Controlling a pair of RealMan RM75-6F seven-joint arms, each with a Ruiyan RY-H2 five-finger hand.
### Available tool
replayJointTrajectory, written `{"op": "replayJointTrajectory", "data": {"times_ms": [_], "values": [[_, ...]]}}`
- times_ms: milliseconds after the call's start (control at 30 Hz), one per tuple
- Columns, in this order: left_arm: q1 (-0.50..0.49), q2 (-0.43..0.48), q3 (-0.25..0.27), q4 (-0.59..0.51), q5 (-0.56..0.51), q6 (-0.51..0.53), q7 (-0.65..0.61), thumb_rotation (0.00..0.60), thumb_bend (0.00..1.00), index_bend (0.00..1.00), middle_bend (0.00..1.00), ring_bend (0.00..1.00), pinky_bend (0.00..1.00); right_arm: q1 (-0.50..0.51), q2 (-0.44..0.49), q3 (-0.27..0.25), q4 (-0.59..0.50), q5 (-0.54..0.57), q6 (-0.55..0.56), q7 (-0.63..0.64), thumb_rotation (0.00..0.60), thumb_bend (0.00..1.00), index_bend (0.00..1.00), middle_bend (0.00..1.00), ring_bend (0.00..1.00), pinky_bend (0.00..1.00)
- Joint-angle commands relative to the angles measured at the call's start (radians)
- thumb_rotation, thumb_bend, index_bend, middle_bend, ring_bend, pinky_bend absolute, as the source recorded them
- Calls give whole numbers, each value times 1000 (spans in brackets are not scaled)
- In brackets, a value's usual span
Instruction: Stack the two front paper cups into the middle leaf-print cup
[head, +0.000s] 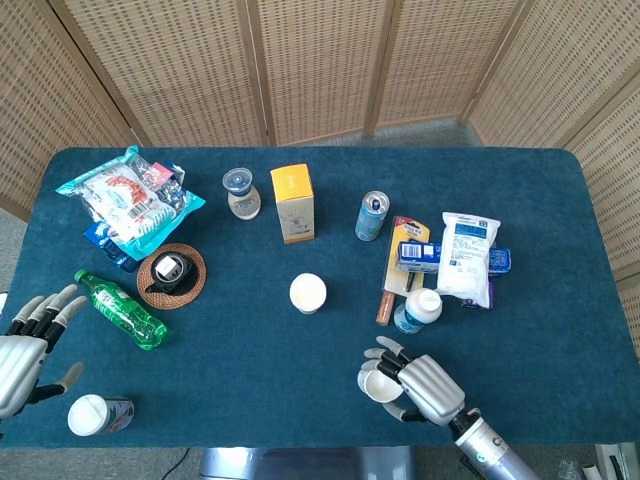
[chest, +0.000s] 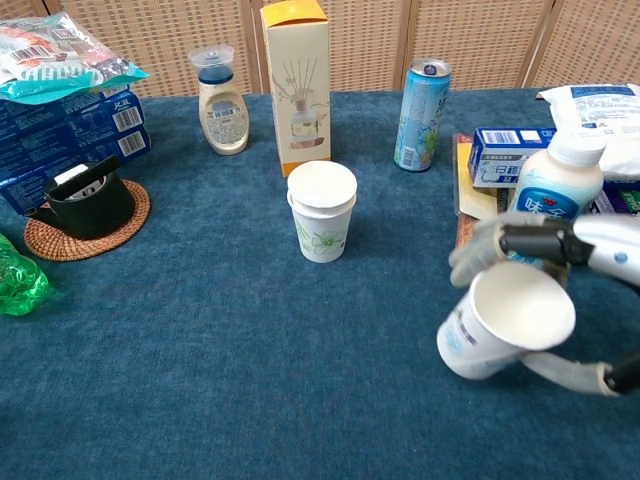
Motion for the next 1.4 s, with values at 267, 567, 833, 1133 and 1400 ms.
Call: {"op": "replayJointTrajectory", "data": {"times_ms": [267, 567, 833, 1133, 1400], "values": [[1, 8, -1, 1, 2, -3, -19, 600, 398, 0, 0, 0, 0, 89, 58, 147, -185, 79, -56, -148, 600, 388, 265, 220, 83, 508], [0, 10, -1, 0, 6, -9, -24, 600, 398, 0, 0, 0, 0, 174, 41, 253, -275, 221, -144, -272, 600, 376, 256, 213, 82, 507], [-2, 7, -2, 1, -1, -21, -19, 600, 397, 0, 0, 0, 0, 274, -40, 325, -256, 360, -225, -393, 600, 376, 257, 212, 82, 507], [-2, 10, -3, 6, -1, -20, -27, 600, 397, 0, 0, 0, 0, 382, -124, 402, -163, 539, -261, -487, 600, 377, 258, 209, 79, 507], [-4, 12, -6, 12, -6, -24, -34, 600, 398, 0, 0, 0, 0, 424, -116, 423, -122, 622, -247, -517, 600, 378, 257, 210, 79, 507]]}}
